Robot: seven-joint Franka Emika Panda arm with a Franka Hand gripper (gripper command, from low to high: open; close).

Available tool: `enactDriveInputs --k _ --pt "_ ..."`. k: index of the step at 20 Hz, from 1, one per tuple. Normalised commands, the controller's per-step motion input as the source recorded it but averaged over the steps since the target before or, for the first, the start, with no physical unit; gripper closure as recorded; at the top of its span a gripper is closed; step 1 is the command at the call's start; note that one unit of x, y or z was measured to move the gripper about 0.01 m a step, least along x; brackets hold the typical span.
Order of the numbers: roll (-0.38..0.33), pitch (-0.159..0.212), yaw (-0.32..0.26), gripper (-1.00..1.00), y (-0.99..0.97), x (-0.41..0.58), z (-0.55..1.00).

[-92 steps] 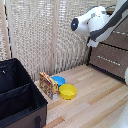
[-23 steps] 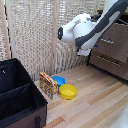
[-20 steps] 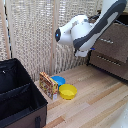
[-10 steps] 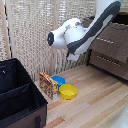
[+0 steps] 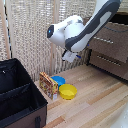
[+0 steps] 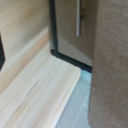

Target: Kindly move your gripper toward the top drawer's handle. With caution, hold the handle robustly using your gripper and pull open the top drawer. Let the handle go. Relocate your gripper to the bowl placed in the background. Gently hold the bowl using your gripper. Bring the gripper and the bowl to the ajar drawer. Softly release the bowl into it.

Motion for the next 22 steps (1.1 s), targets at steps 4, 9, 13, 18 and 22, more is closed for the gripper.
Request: enactDriveInputs --k 4,9,13,18,22 --pt "0.351 -0.032 -0.220 -1.00 0.14 0.081 0.00" --pt "0.324 -0.045 -0.224 -1.00 0.13 0.086 0.00" --pt "0.215 -0.035 -0.213 -1.00 0.09 0.234 0.09" --pt "0.172 -0.007 -0.189 -1.00 0.08 0.378 0.10" --pt "0.175 -0.005 -0.187 -1.00 0.08 0.385 0.10"
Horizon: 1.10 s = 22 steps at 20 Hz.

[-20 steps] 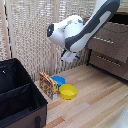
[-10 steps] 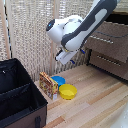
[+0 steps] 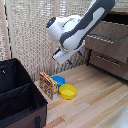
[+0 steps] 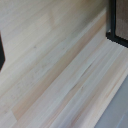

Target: Kindly move your gripper toward the top drawer's handle. With caution, hold the handle robustly using your gripper and pull open the top drawer. Let the handle go. Relocate your gripper to the bowl placed in the background. Gently hold the bowl using your gripper. Bring the gripper and the bowl to the ajar drawer. Softly release the bowl into it.

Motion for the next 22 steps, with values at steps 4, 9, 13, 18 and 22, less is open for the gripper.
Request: enactDriveInputs --k 4,9,13,18,22 --pt "0.210 -0.001 -0.173 -1.00 0.07 0.431 0.03" --pt "0.252 0.000 -0.162 -1.00 0.06 0.471 0.00" --pt "0.324 0.000 -0.162 -1.00 0.06 0.449 0.00" --pt "0.342 0.000 -0.161 -1.00 0.07 0.439 0.00" --pt "0.246 0.006 -0.192 -1.00 -0.12 0.322 -0.02"
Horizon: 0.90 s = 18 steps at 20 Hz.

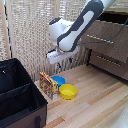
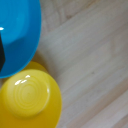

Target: Kindly move your gripper toward the top drawer's handle. With caution, hold the handle robustly using your gripper and pull open the top drawer. Let the handle go. Relocate your gripper to the bowl placed in the background. Gently hold the bowl using your gripper. Bring the gripper and the bowl to the ajar drawer. Softly release the bowl into it.

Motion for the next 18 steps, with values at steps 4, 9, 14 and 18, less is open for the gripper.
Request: enactDriveInputs --k 4,9,14,18 --pt "0.032 0.058 -0.179 -1.00 -0.56 0.186 -0.08" --pt "0.006 0.092 -0.089 -1.00 -0.36 0.183 -0.28" --pt "0.020 -0.003 0.067 -1.00 0.38 0.247 -0.34" --pt "0.029 -0.018 0.038 -1.00 0.23 0.324 -0.06"
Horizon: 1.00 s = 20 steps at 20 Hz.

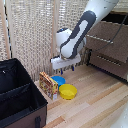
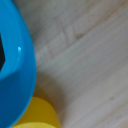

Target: Kindly move your gripper toward the top drawer's handle. With caution, hold the handle robustly using your gripper and pull open the top drawer. Let the handle go. Relocate your gripper to the bowl placed in the background. Gently hold the bowl using your gripper. Bring the gripper and the bowl to the ajar drawer. Softly release the bowl into it.

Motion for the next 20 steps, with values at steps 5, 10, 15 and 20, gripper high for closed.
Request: enactDriveInputs --k 5,10,15,20 --pt "-0.009 0.011 0.005 -1.00 -0.11 0.077 -0.18" --pt "-0.010 0.061 0.000 -1.00 -0.17 0.000 -0.35" --pt "0.012 0.097 0.000 1.00 -0.01 -0.003 -0.28" --pt "0.007 0.003 0.002 1.00 0.00 -0.001 -0.04"
